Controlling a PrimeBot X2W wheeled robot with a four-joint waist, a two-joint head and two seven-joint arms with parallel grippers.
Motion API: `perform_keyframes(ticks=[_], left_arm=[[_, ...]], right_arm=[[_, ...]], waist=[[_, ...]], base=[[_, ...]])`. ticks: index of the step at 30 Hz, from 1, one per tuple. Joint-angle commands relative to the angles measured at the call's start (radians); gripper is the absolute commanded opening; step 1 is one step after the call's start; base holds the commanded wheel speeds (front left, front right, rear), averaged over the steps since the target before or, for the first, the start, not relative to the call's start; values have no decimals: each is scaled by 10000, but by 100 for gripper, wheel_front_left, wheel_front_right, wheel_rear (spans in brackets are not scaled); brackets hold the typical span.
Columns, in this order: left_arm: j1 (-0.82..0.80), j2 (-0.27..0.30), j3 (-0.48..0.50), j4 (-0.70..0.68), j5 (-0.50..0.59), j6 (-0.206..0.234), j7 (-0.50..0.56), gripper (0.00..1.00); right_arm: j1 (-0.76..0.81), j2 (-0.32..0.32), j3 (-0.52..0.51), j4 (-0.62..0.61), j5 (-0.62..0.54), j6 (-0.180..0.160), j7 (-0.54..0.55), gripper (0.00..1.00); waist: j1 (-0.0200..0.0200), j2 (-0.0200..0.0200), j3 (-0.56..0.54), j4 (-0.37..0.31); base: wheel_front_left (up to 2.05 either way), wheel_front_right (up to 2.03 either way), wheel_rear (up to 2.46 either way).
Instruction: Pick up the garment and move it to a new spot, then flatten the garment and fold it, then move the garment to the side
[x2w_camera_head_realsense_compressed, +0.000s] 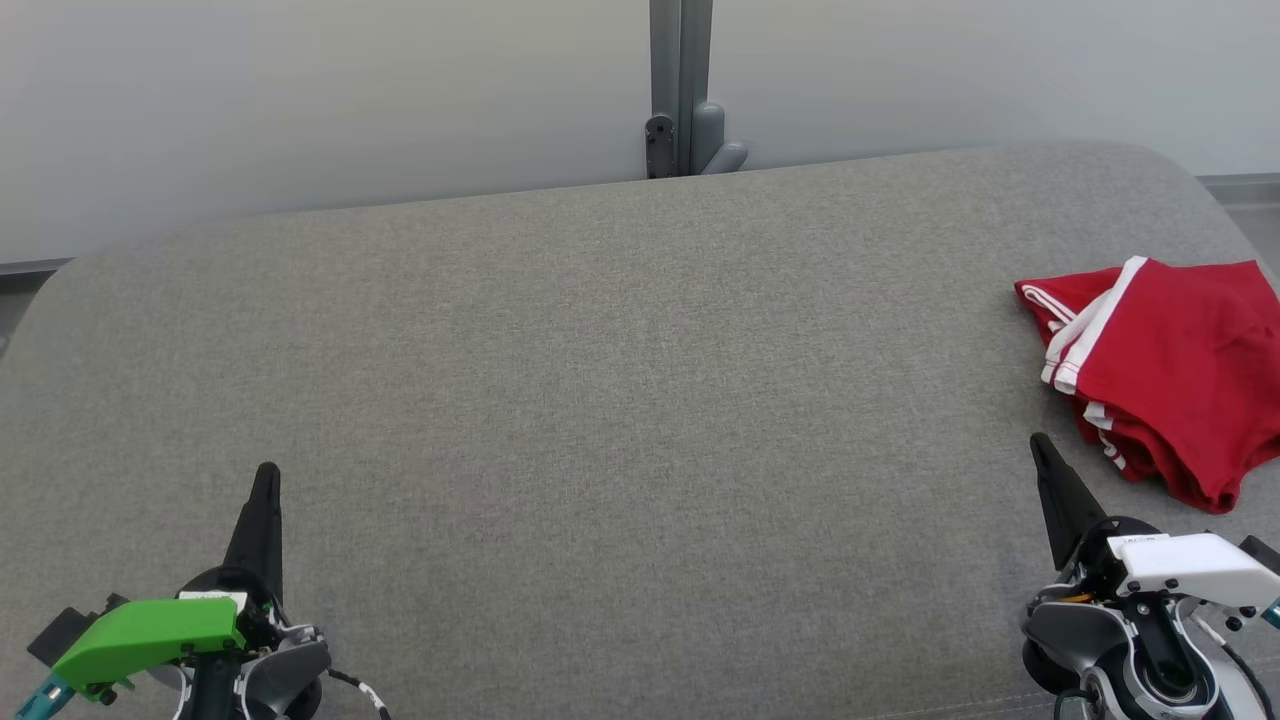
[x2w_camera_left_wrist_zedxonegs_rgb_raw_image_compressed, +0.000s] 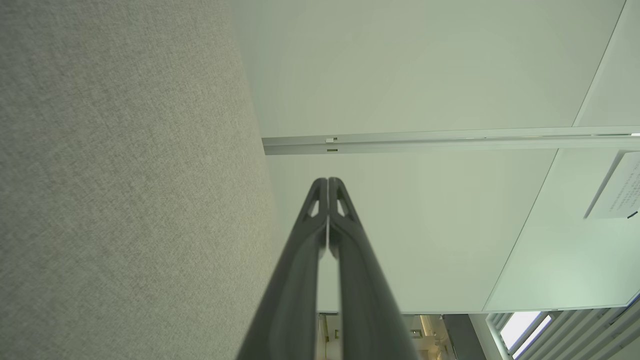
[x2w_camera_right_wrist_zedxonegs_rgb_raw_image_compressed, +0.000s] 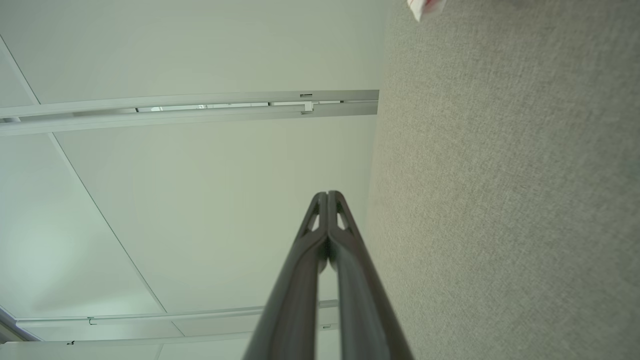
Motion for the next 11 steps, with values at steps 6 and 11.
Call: perform_keyframes(ticks=[6, 11], left_arm=[[-168, -3, 50, 15, 28, -3, 24, 0], [-168, -10, 61, 16, 42, -3, 31, 0]], right_arm=[[-60, -43, -16, 17, 64, 4, 18, 0], [-60, -43, -16, 17, 64, 4, 18, 0]], waist=[[0, 112, 0, 0], [0, 112, 0, 0]], base=[[0, 0, 0], [0, 0, 0]])
